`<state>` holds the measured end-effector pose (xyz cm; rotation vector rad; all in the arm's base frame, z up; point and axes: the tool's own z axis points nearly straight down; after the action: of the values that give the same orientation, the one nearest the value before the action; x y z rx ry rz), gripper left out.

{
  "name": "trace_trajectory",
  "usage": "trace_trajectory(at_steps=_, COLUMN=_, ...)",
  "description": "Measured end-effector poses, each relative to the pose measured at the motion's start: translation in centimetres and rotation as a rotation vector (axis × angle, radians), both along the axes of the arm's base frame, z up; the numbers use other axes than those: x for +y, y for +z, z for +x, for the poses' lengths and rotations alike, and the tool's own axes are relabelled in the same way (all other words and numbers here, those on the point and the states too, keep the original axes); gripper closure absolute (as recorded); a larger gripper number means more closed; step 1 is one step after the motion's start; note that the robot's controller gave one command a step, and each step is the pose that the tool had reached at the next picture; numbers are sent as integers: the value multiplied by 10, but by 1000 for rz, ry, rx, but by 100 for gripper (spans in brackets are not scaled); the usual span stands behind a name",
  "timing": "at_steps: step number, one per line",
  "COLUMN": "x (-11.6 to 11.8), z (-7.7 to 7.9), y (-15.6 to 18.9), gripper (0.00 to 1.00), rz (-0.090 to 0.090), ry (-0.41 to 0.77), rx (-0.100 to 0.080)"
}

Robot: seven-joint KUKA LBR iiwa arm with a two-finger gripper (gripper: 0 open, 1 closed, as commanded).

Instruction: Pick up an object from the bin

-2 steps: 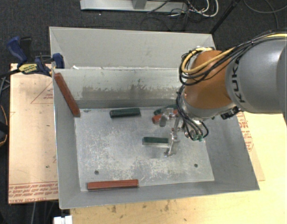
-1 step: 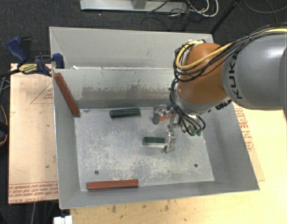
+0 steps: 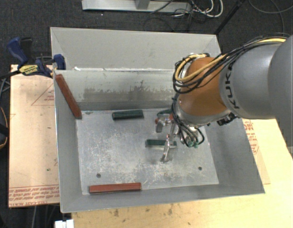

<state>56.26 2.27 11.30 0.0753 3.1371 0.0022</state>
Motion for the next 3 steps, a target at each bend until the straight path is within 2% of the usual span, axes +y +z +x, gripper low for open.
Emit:
trace_trajectory(at_steps=1, x=-2, z=7, y=-46, gripper=0, rz=0, ry=-48, rx=5)
trace_trajectory(at_steps=2, x=-15, z=3, y=-42, gripper=100, rz=1, ry=-123, rx=2)
trace_trajectory(at_steps=3, x=-15, z=3, y=-42, gripper=100, rz=1, ry=-123, rx=2)
